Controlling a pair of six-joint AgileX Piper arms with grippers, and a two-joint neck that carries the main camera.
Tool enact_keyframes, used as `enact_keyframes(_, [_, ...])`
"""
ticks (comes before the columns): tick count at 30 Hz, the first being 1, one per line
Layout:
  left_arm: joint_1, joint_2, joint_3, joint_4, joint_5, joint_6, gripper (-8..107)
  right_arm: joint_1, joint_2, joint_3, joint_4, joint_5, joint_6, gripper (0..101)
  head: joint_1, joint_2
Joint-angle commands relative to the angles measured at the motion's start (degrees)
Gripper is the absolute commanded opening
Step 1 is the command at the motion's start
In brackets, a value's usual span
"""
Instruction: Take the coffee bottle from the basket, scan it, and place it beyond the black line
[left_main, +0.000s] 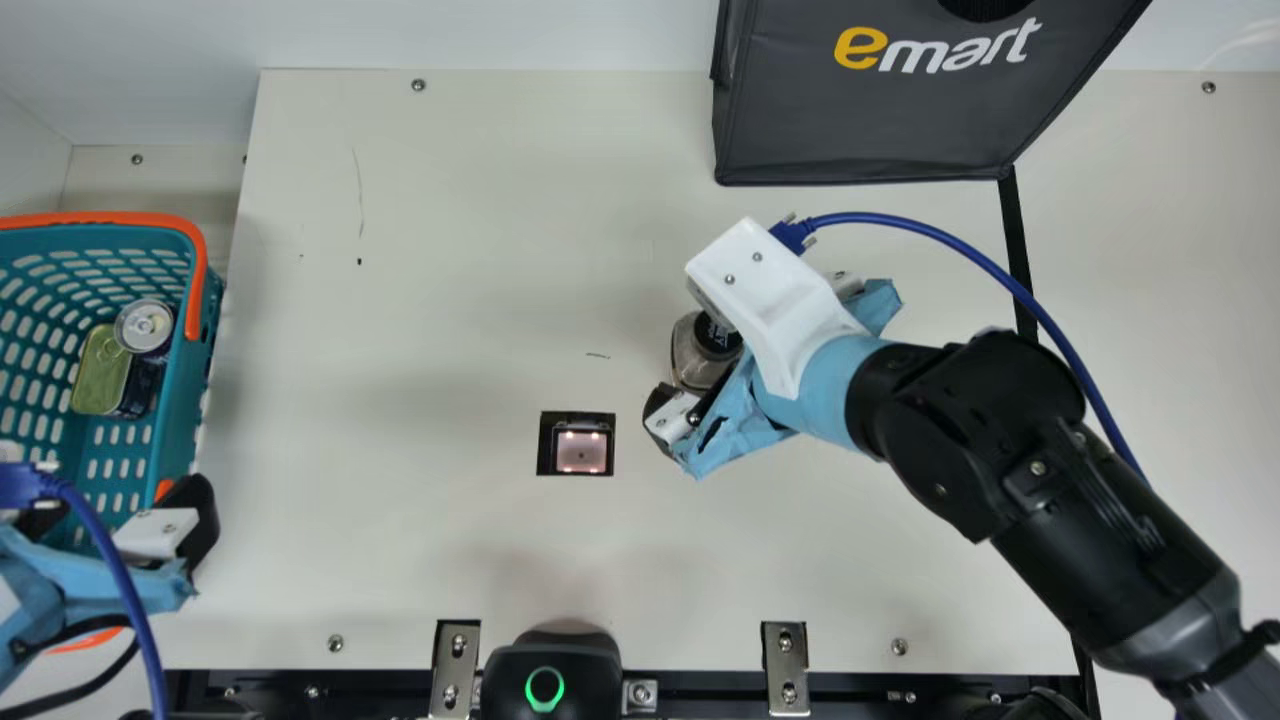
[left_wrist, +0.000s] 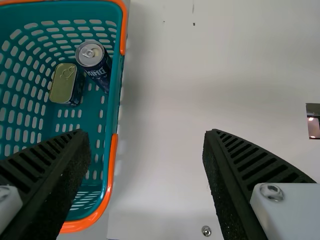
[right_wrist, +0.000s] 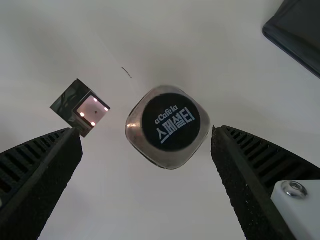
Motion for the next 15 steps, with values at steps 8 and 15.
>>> enact_keyframes(8, [0.00, 0.00, 0.00, 0.00, 0.00, 0.00, 90, -0.76, 3.28, -0.60, -1.60, -1.71, -0.74, 91, -1.48, 0.09])
enact_keyframes(15, [0.00, 0.00, 0.00, 0.00, 0.00, 0.00, 90, -1.27, 5.41, -1.57, -2.63, -2.39, -0.88, 91, -1.48, 0.09])
